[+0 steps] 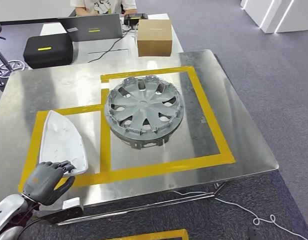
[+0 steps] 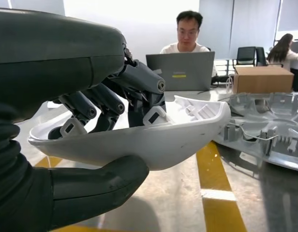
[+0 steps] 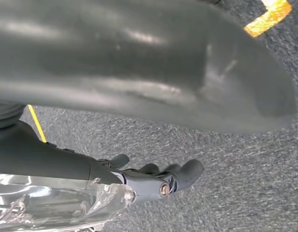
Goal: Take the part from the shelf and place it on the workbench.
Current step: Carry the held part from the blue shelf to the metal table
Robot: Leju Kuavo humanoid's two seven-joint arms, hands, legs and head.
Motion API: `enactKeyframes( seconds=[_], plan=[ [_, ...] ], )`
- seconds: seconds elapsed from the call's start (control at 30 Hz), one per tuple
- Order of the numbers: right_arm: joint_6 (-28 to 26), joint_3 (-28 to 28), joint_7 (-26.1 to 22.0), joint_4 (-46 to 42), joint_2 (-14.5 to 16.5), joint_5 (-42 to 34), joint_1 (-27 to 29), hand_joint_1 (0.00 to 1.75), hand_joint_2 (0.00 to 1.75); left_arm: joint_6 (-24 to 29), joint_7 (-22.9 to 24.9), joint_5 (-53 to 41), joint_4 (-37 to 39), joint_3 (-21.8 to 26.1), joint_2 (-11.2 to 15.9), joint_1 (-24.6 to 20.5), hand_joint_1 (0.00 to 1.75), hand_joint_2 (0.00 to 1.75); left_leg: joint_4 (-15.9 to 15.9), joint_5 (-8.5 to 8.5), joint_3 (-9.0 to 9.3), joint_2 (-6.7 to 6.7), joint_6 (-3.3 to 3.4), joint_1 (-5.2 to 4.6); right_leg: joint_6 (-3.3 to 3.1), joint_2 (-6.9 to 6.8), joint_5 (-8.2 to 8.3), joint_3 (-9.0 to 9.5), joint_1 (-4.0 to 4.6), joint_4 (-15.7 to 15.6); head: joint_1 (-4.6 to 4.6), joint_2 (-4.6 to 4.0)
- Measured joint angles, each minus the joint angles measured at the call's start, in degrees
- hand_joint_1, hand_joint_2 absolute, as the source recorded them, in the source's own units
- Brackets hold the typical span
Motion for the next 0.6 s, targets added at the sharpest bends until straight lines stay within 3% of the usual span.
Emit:
enactKeyframes(
  seconds=[0.07, 0.13, 0.17, 0.2, 0.23, 0.3, 0.37, 0.4, 0.5, 0.53, 0.6],
  plan=[
    [0.0, 0.0, 0.0, 0.0, 0.0, 0.0, -0.1, 0.00, 0.00, 0.0, 0.0, 0.0, 0.0, 0.0, 0.0, -0.1, 1.75, 1.75, 5.3, -2.60, -2.77, 0.03, -0.50, 0.03, -0.43, -0.04, -0.14, 0.95, -0.24, -0.2, -0.07, 0.00],
    [0.0, 0.0, 0.0, 0.0, 0.0, 0.0, -0.2, 0.00, 0.00, 0.0, 0.0, 0.1, 0.0, 0.0, -0.1, -0.1, 1.75, 1.75, 14.2, -6.43, -8.32, 0.04, -0.89, 0.07, -0.61, -0.03, -0.75, 1.46, -0.26, -0.2, -0.11, 0.00],
    [0.0, 0.0, 0.0, 0.0, 0.0, 0.0, -0.1, 0.00, 0.00, 0.0, 0.0, 0.1, 0.0, 0.0, -0.1, 0.0, 1.75, 1.75, 17.4, -7.42, -10.72, 0.04, -1.01, 0.09, -0.60, 0.00, -1.11, 1.79, -0.27, -0.2, -0.09, 0.00],
    [0.0, 0.0, -0.1, 0.0, 0.0, 0.1, -0.1, 0.00, 0.00, -0.1, 0.0, 0.2, 0.1, 0.0, -0.2, 0.0, 1.75, 1.75, 18.5, -7.08, -12.13, 0.05, -1.09, 0.10, -0.52, 0.04, -1.50, 2.24, -0.29, -0.2, -0.09, 0.00],
    [0.0, 0.0, -0.1, 0.0, 0.0, 0.1, -0.1, 0.00, 0.00, -0.1, 0.0, 0.2, 0.1, 0.0, -0.2, 0.0, 1.75, 1.75, 17.2, -5.21, -12.27, 0.06, -1.11, 0.11, -0.39, 0.10, -1.93, 2.82, -0.35, -0.2, -0.08, 0.00],
    [0.1, 0.0, -0.2, 0.0, 0.0, 0.3, -0.1, 0.00, 0.00, -0.2, 0.0, 0.5, 0.2, -0.1, -0.4, -0.4, 1.75, 1.75, 9.4, 1.04, -9.86, 0.19, -1.08, 0.15, 0.09, 0.23, -2.87, 3.99, -0.49, -0.2, -0.10, 0.00],
    [0.2, 0.0, -0.2, 0.0, 0.0, 0.6, -0.1, 0.00, 0.00, -0.5, 0.0, 1.0, 0.5, -0.2, -0.6, -1.2, 1.75, 1.75, 2.1, 4.44, -7.47, 0.53, -0.75, 0.24, 0.76, 0.32, -3.92, 4.65, -0.42, 0.1, -0.24, 0.00],
    [0.2, 0.0, -0.2, 0.0, 0.0, 0.7, -0.2, 0.00, 0.00, -0.7, 0.0, 1.1, 0.8, -0.3, -0.7, -1.6, 1.75, 1.75, 0.4, 4.97, -7.03, 0.63, -0.49, 0.26, 1.05, 0.31, -4.40, 4.70, -0.33, 0.2, -0.27, 0.00],
    [0.2, 0.0, -0.2, 0.0, 0.0, 1.0, -0.3, 0.00, 0.00, -1.1, -0.1, 1.3, 1.9, -0.8, -1.4, -3.0, 1.75, 1.75, 0.4, 5.14, -6.84, 0.50, 0.47, 0.33, 1.69, 0.08, -5.64, 4.84, -0.31, 0.8, -0.16, 0.00],
    [0.2, 0.0, -0.2, 0.0, 0.0, 1.2, -0.3, 0.00, 0.00, -1.2, -0.2, 1.2, 2.5, -1.0, -1.7, -3.7, 1.75, 1.75, 0.5, 5.08, -6.71, 0.46, 0.60, 0.35, 1.66, -0.02, -5.48, 4.66, -0.32, 1.5, -0.04, 0.00],
    [0.3, 0.1, -0.2, 0.0, 0.0, 1.7, -0.4, 0.00, 0.00, -1.1, -0.1, 0.8, 4.1, -1.7, -2.7, -5.5, 1.75, 1.75, 0.6, 4.92, -6.46, 0.34, 0.59, 0.21, 0.64, -0.21, -4.50, 3.96, -0.28, 2.8, 0.23, 0.00]
  ],
)
